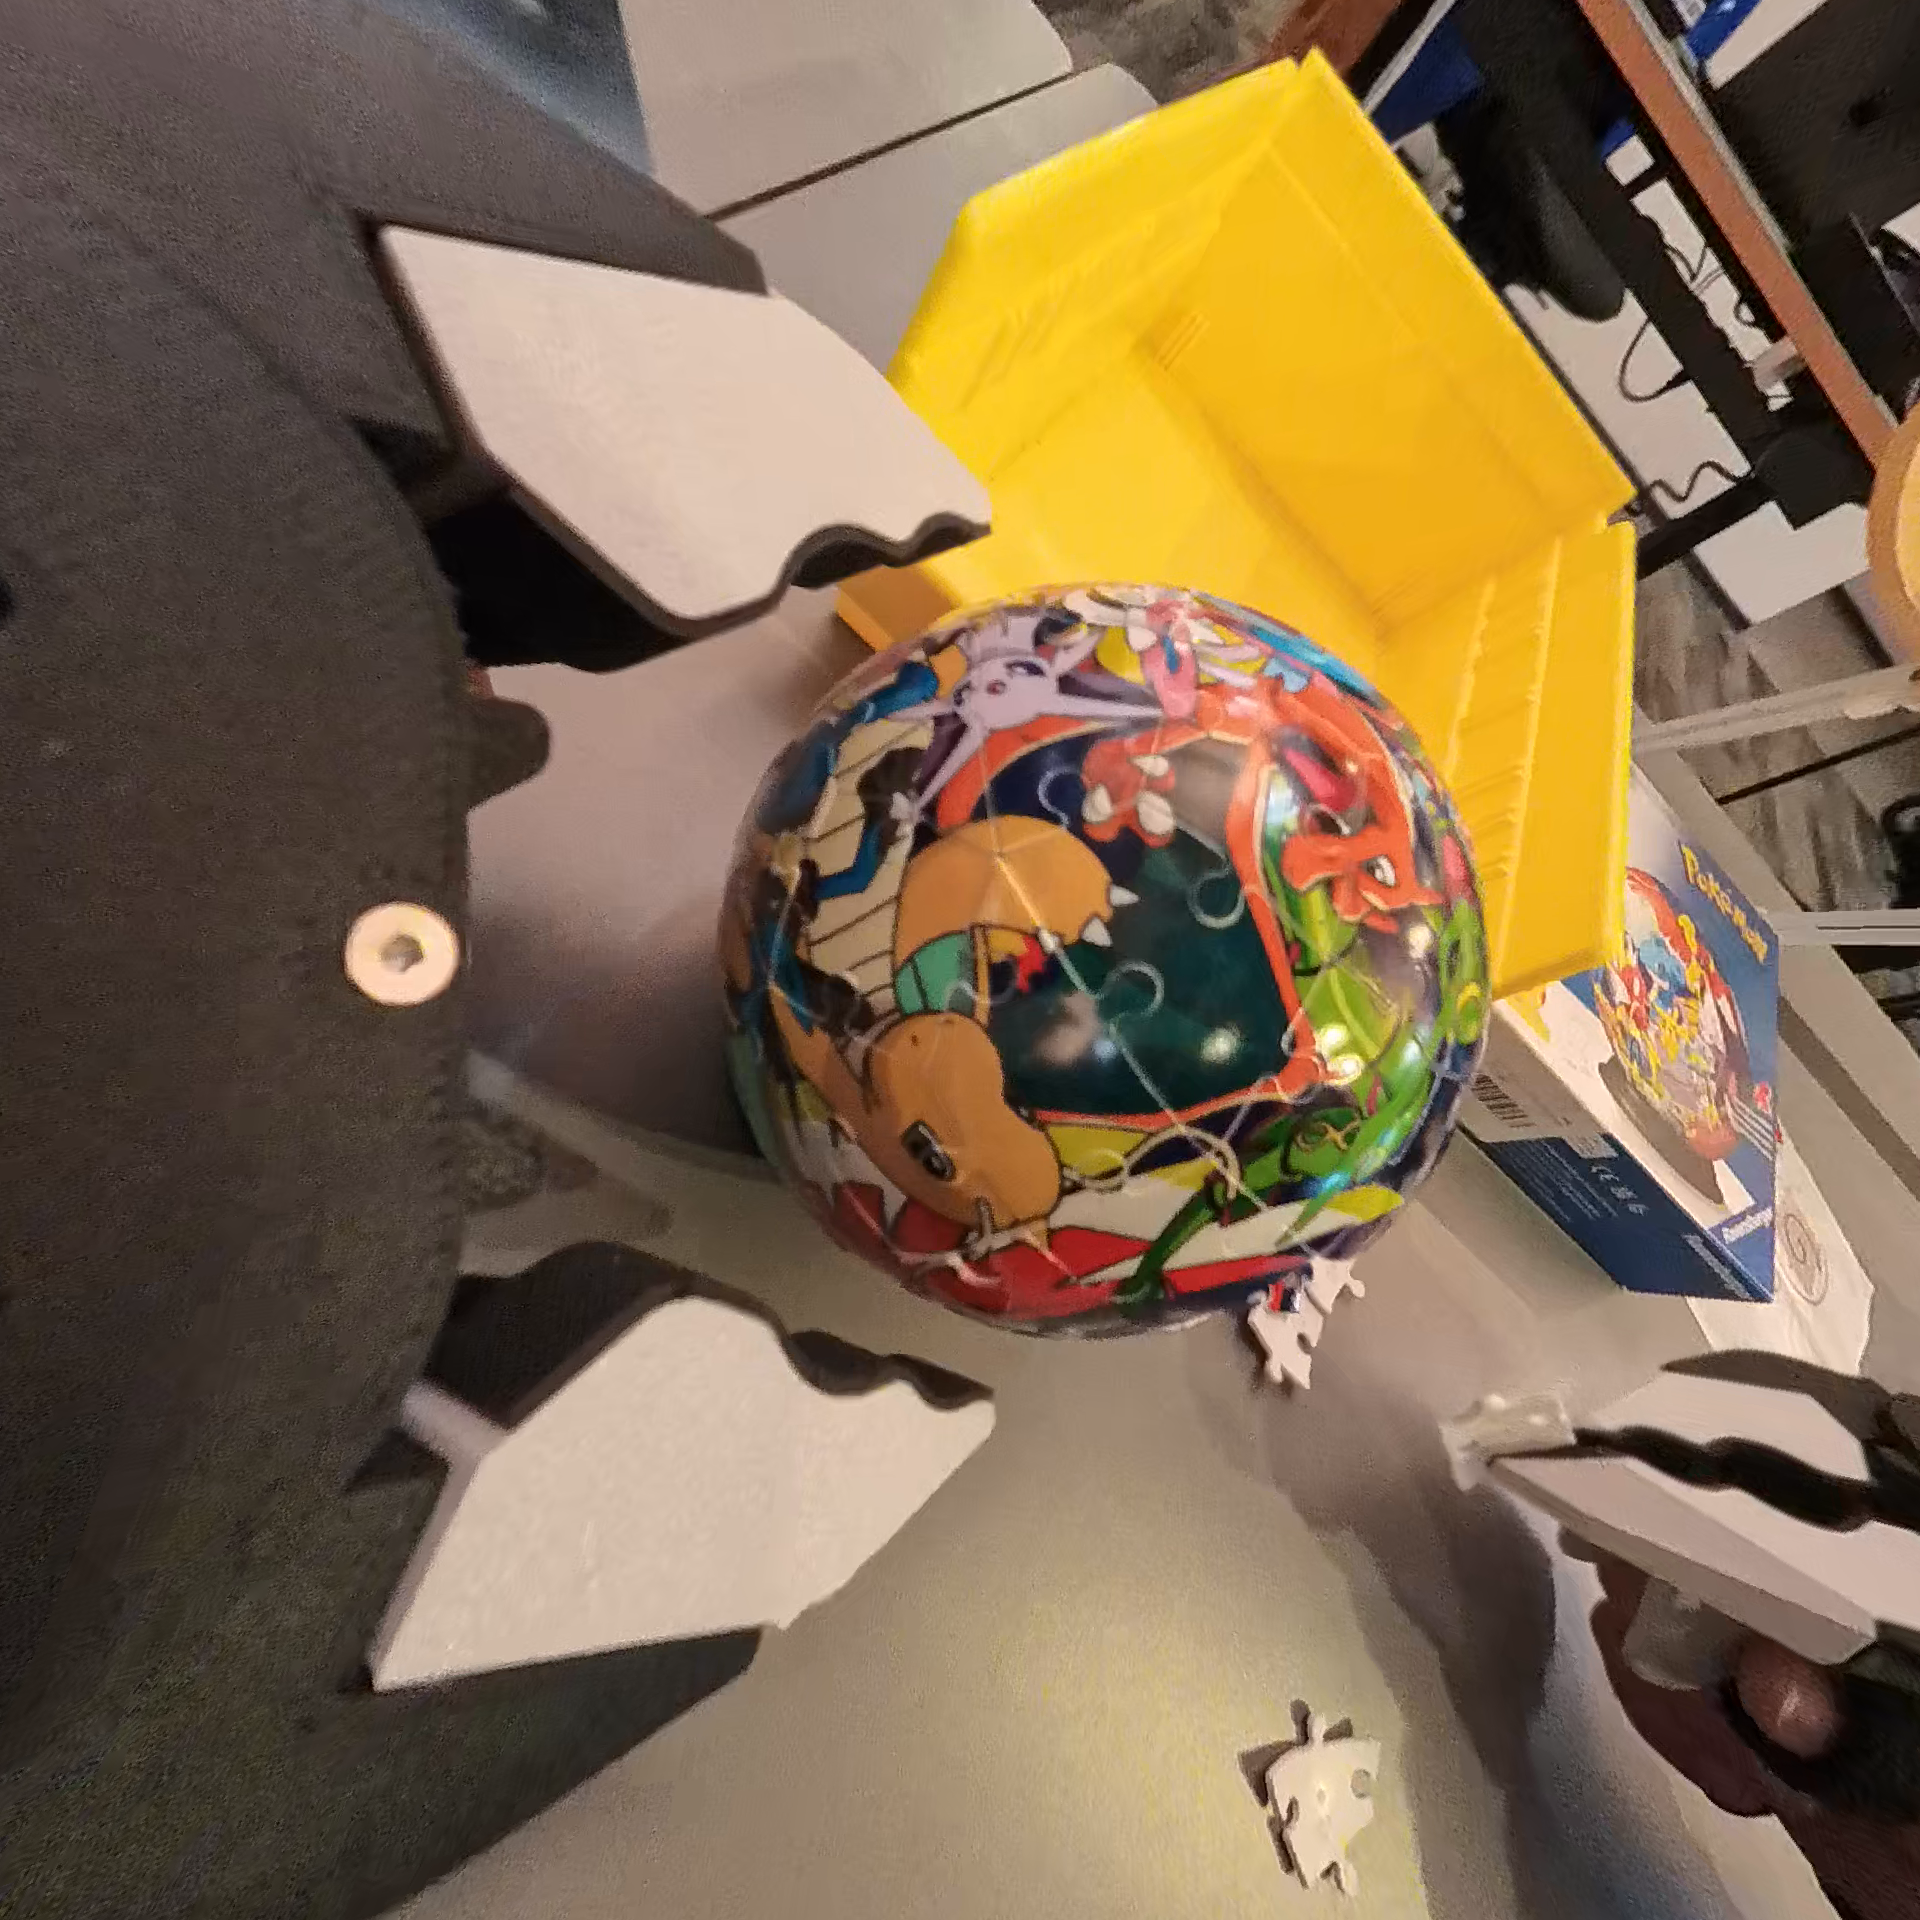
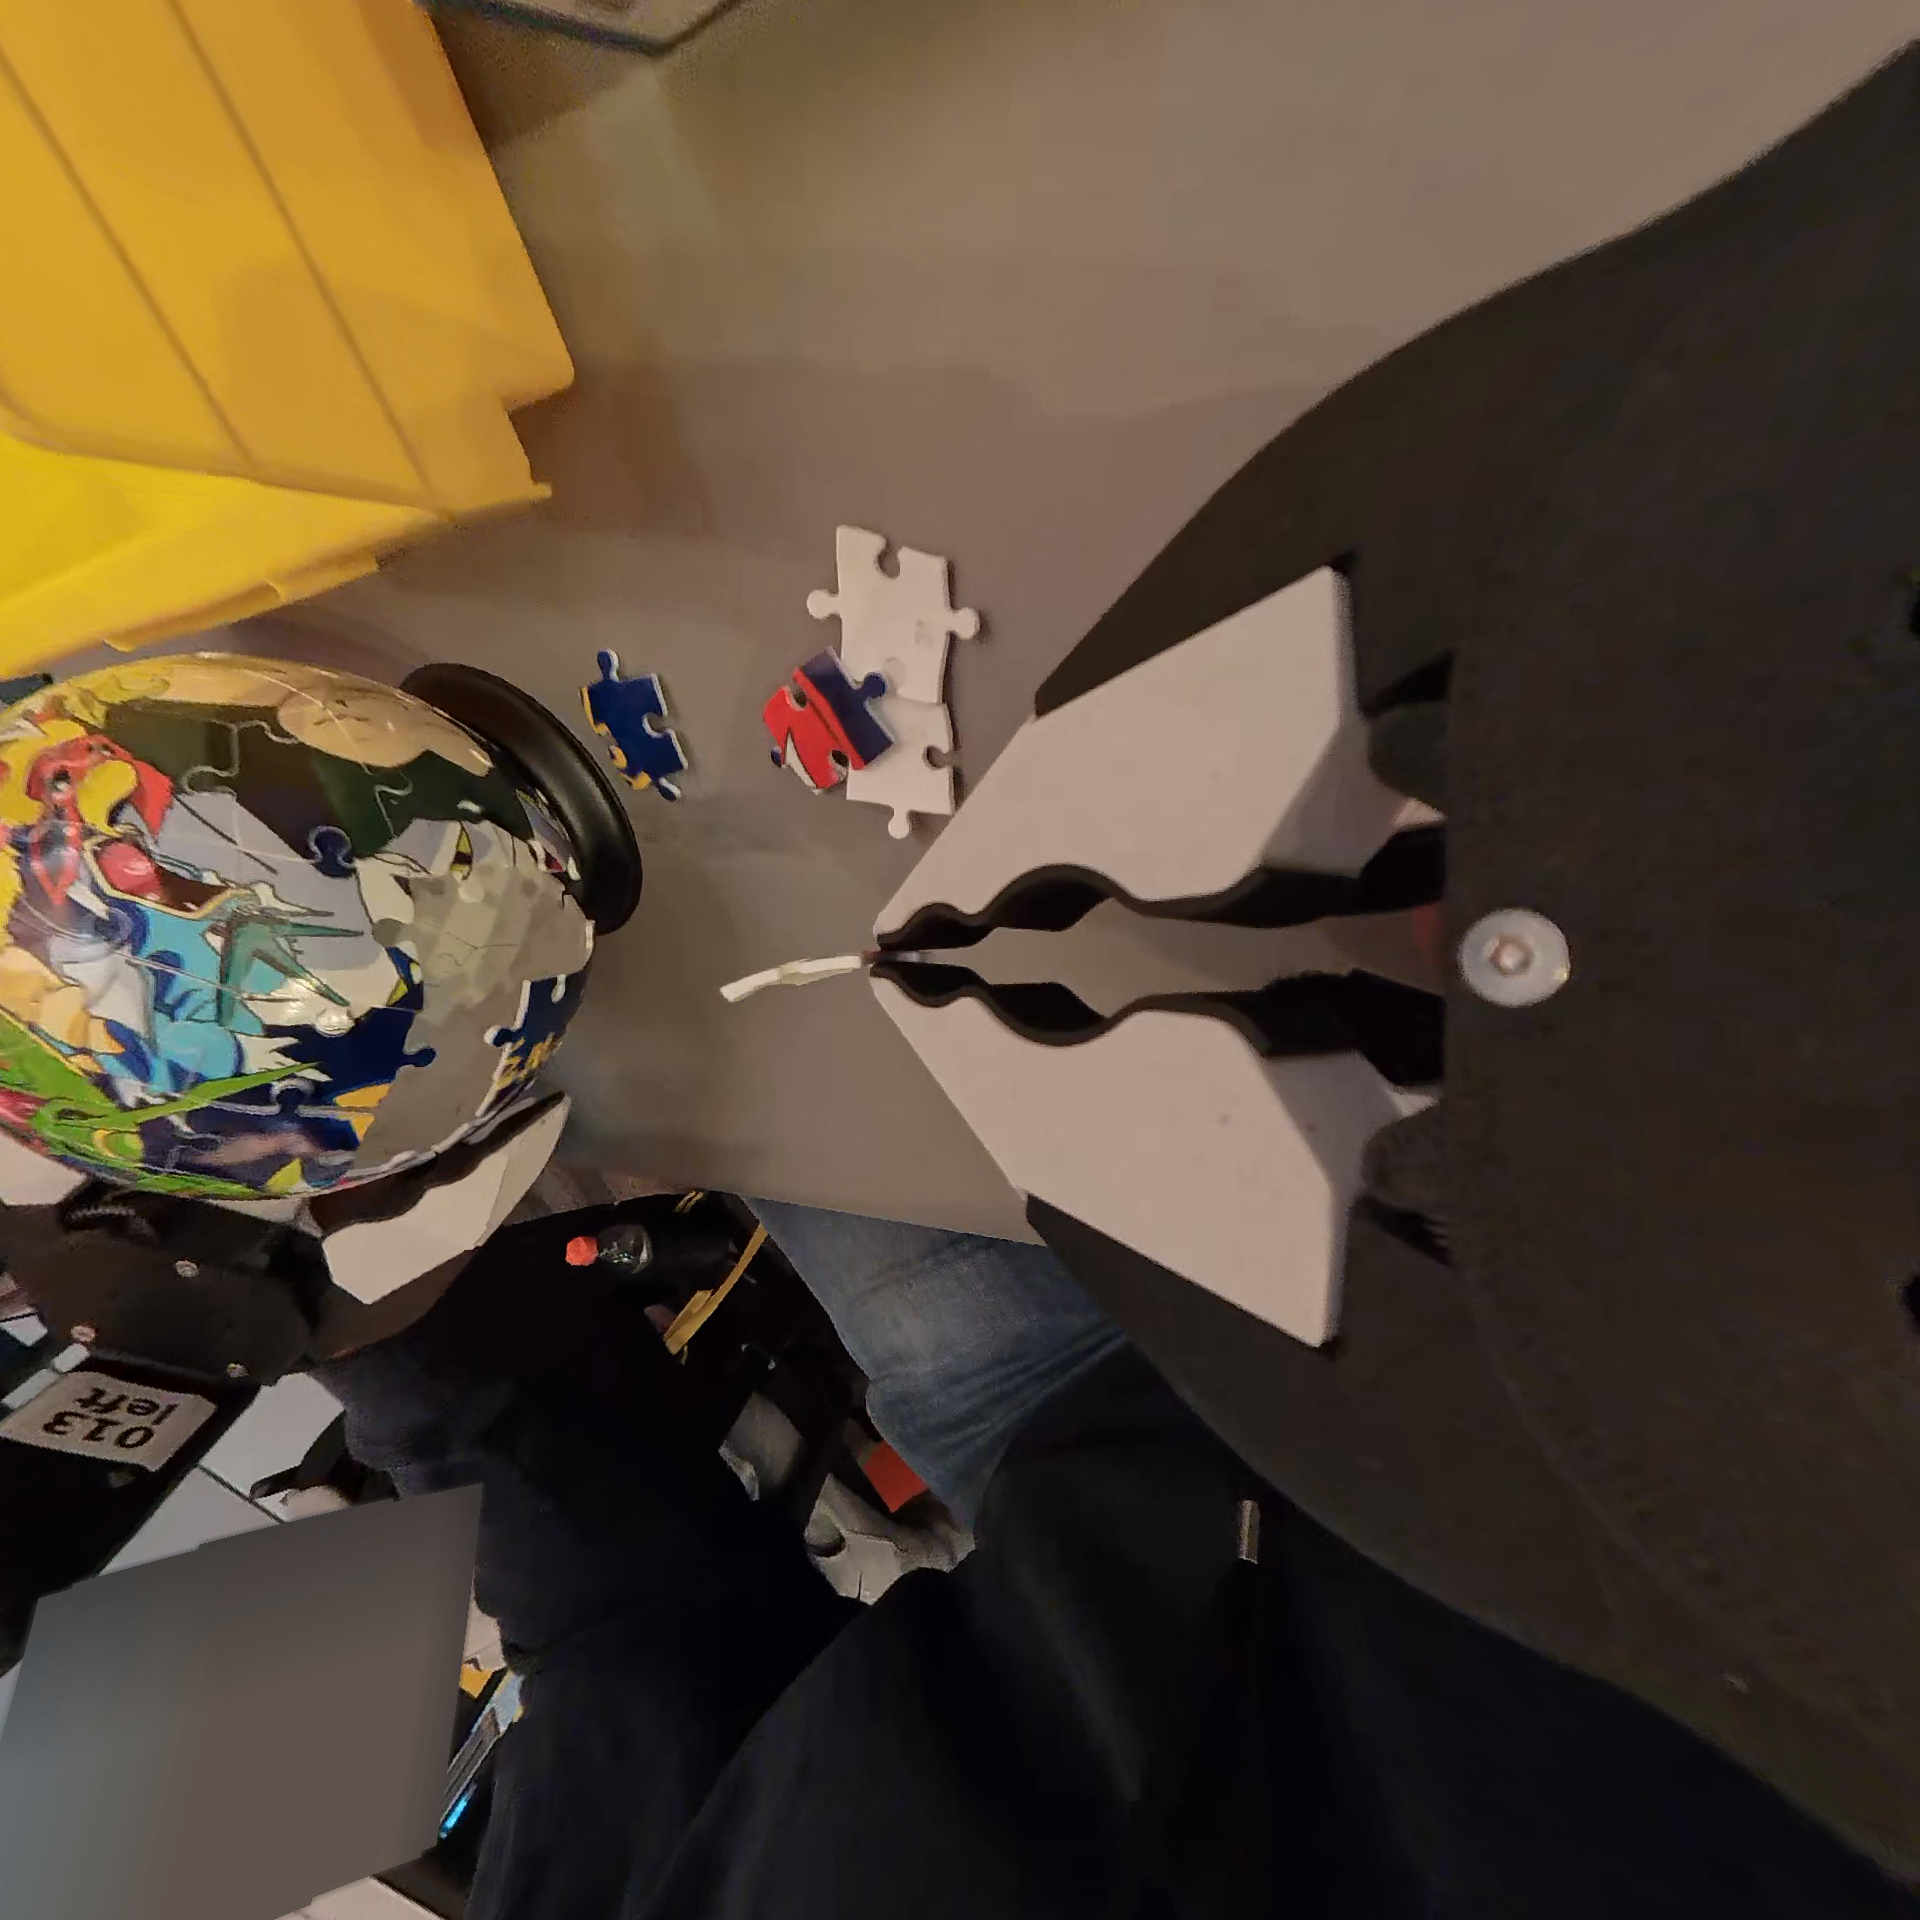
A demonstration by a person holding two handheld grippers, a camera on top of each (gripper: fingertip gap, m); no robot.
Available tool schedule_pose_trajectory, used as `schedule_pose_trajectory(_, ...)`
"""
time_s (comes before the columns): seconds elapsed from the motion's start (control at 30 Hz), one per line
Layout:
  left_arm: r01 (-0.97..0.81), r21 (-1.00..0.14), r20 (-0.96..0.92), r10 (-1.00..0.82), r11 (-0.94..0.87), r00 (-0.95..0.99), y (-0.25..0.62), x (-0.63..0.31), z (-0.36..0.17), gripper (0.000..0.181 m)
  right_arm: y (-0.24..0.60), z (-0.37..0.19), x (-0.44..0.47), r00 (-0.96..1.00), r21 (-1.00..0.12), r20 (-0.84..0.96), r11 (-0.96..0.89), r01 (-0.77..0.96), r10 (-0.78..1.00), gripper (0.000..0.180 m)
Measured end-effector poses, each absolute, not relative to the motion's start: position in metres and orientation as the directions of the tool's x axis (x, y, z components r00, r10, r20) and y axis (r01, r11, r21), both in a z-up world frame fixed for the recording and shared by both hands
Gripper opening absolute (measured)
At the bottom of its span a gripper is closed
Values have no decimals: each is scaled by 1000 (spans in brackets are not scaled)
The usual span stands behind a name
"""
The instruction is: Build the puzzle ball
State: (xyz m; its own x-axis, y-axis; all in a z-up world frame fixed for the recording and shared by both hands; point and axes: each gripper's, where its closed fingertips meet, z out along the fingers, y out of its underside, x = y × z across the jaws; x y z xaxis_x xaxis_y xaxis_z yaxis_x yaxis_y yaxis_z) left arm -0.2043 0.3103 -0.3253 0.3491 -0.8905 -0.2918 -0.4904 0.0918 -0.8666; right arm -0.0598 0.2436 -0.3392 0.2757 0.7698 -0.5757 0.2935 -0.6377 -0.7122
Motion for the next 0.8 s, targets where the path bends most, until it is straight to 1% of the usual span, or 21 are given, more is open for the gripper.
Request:
schedule_pose_trajectory(0.2,-437,-892,-276,-903,114,328,314,-195,-326,131,238,-348,-80,277,-691,-585,-647,322,762,0)
schedule_pose_trajectory(0.3,-429,-895,-283,-898,121,337,315,-196,-326,131,237,-354,-79,291,-680,-575,-645,350,765,0)
schedule_pose_trajectory(0.43,-438,-891,-291,-890,118,350,314,-198,-327,130,228,-371,-62,328,-630,-537,-628,457,777,0)
schedule_pose_trajectory(0.53,-438,-894,-280,-881,94,382,313,-205,-323,136,220,-383,-51,356,-594,-508,-618,515,784,0)
schedule_pose_trajectory(0.6,-417,-906,-257,-876,72,407,308,-211,-317,135,218,-388,-46,373,-594,-465,-595,541,803,5)
schedule_pose_trajectory(0.67,-439,-895,-277,-864,74,420,304,-217,-317,135,216,-388,-43,370,-606,-433,-569,556,822,11)
schedule_pose_trajectory(0.73,-456,-886,-296,-858,82,420,297,-218,-314,135,219,-386,-36,384,-623,-348,-517,587,855,21)
schedule_pose_trajectory(0.8,-452,-888,-301,-851,85,431,292,-219,-307,134,218,-376,-30,379,-643,-290,-472,603,879,23)
